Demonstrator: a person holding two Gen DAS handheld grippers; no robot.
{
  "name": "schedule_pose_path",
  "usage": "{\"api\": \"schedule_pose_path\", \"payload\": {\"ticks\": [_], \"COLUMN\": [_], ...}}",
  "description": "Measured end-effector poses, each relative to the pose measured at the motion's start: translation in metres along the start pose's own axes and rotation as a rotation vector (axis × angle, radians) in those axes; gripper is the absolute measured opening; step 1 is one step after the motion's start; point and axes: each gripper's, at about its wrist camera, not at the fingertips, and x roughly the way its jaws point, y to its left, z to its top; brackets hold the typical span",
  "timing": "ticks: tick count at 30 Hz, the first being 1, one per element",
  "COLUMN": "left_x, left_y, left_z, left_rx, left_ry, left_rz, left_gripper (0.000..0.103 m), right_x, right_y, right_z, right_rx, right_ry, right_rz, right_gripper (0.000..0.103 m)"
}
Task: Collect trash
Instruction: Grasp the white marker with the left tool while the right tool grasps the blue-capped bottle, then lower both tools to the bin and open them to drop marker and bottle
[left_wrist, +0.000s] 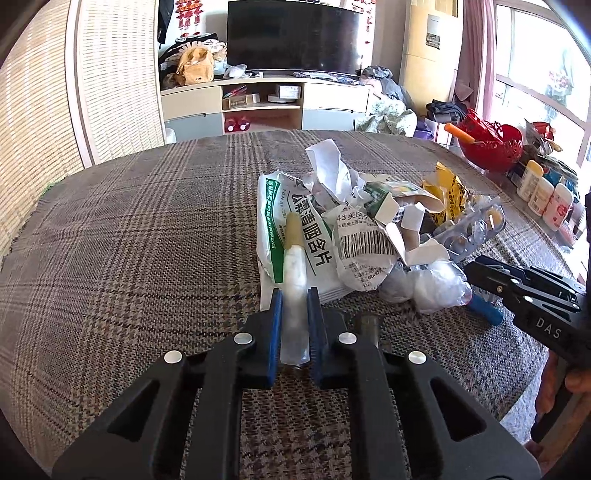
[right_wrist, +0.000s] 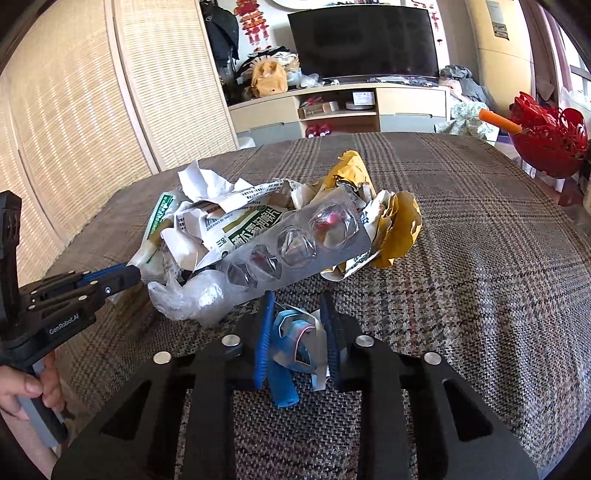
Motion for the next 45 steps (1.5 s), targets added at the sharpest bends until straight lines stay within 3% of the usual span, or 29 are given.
{"api": "schedule_pose_path", "payload": {"ticks": [11,20,28,36,45], "left_x": [-0.037,-0.116,-0.192,-0.215,-0.200], "left_y": [-0.003,-0.028,-0.060,-0.083,-0.084], "left_z": [0.010,0.003,-0.028,-0.078,-0.132], "left_rx": [0.007,0.028,0.058,0.063,0.017], "left_ry": [-0.079,-0.174,-0.240,-0.216,-0.121], "left_rz": [0.031,0.034,0.039,-0.001,-0.020], "left_gripper": [0.012,0.012,0.012,0.012,0.012], "right_x": [-0.040,-0.110,-0.175,-0.192,-0.171], "right_y": [0.015,0.034,0.049,0.057,0.060], "right_z": [0.015,0.012,-0.010,-0.048,-0.098], "right_rx": [-0.028,-0.043,-0.065,-0.072,-0.074], "right_ry": [-0.103,-0.189,-0.258,-0.213,-0.097], "right_rz": [0.010,0.024,0.058,0.066,0.058], "right_gripper": [0.020,0.020,0.020,0.020,0.020]}}
